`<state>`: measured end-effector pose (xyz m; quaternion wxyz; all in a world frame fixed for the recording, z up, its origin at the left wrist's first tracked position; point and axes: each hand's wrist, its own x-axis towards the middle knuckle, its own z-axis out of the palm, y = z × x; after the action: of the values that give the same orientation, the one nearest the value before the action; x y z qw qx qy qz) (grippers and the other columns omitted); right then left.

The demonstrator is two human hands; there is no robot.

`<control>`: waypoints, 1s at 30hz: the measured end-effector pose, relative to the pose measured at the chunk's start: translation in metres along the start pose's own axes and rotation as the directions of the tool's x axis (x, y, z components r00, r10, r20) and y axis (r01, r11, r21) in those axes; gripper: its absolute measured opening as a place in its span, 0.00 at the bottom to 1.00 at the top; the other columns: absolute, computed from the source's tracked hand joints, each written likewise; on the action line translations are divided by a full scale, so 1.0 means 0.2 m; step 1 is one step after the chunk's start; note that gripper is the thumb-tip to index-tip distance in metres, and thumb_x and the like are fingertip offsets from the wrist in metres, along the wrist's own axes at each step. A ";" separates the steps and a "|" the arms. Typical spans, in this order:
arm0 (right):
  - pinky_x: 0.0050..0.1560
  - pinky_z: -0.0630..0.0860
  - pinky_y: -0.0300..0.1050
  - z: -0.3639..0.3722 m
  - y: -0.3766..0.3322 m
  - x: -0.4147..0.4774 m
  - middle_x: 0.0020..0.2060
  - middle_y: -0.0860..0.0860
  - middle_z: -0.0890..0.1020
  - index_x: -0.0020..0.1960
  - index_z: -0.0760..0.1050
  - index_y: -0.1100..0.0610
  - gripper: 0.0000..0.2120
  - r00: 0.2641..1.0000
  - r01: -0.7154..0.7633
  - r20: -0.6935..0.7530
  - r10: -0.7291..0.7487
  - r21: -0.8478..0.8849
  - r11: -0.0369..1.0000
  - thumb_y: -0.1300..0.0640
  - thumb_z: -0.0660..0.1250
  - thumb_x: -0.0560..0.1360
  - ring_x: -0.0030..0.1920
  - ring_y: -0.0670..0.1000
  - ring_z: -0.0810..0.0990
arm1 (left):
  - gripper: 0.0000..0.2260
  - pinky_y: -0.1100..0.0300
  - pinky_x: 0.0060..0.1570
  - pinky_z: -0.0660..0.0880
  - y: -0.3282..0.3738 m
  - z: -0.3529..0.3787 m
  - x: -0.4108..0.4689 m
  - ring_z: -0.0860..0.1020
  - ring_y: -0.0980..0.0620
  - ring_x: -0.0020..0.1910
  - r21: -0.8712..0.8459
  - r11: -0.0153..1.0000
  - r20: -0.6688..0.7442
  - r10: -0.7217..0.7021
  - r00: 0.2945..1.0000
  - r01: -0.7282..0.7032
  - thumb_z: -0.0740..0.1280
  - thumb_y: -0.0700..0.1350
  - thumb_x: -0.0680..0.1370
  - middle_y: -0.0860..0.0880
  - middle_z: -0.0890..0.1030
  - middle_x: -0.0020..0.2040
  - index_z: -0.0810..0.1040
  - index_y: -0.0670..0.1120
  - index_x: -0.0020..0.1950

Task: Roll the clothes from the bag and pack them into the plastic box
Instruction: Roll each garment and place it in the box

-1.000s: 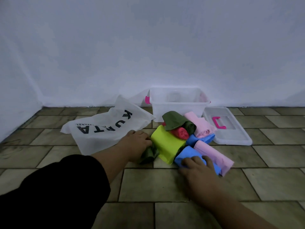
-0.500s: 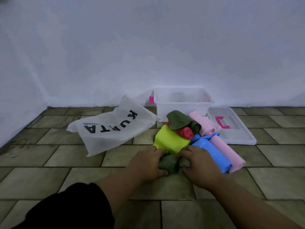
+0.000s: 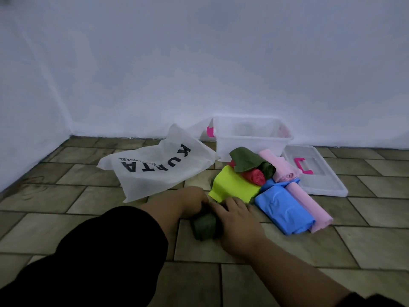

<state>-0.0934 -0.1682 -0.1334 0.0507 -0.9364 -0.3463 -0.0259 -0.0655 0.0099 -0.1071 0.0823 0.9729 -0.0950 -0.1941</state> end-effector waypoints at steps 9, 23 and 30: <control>0.47 0.68 0.46 -0.03 0.02 -0.24 0.46 0.42 0.65 0.45 0.62 0.44 0.16 1.000 -0.018 -0.010 0.021 0.211 0.977 0.42 0.60 0.59 0.49 0.48 0.66 | 0.08 0.52 0.50 0.76 -0.01 0.09 0.04 0.76 0.48 0.49 -0.065 0.997 -0.129 0.024 0.991 -0.033 0.72 0.40 0.70 0.47 0.74 0.55 0.80 0.50 0.47; 0.63 0.64 0.62 -0.01 -0.09 -0.16 0.62 0.45 0.65 0.61 0.61 0.39 0.40 0.973 -0.219 0.121 0.196 0.212 0.952 0.20 0.56 0.55 0.65 0.51 0.61 | 0.10 0.56 0.47 0.73 0.09 0.08 0.10 0.76 0.47 0.50 -0.101 0.987 0.019 -0.122 0.992 0.123 0.66 0.44 0.75 0.44 0.79 0.54 0.79 0.44 0.55; 0.53 0.67 0.58 -0.03 -0.13 -0.04 0.54 0.45 0.72 0.57 0.64 0.41 0.31 0.979 -0.205 0.035 0.202 0.185 0.961 0.27 0.58 0.59 0.58 0.53 0.66 | 0.15 0.57 0.49 0.69 0.06 -0.08 0.13 0.75 0.45 0.55 -0.054 0.984 -0.203 -0.175 0.963 0.168 0.68 0.47 0.75 0.43 0.77 0.56 0.75 0.43 0.59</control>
<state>-0.1171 -0.1547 -0.1270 0.1382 -0.9582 -0.2497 0.0196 -0.0379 -0.0048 -0.0990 0.0922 0.9907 0.0022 -0.1000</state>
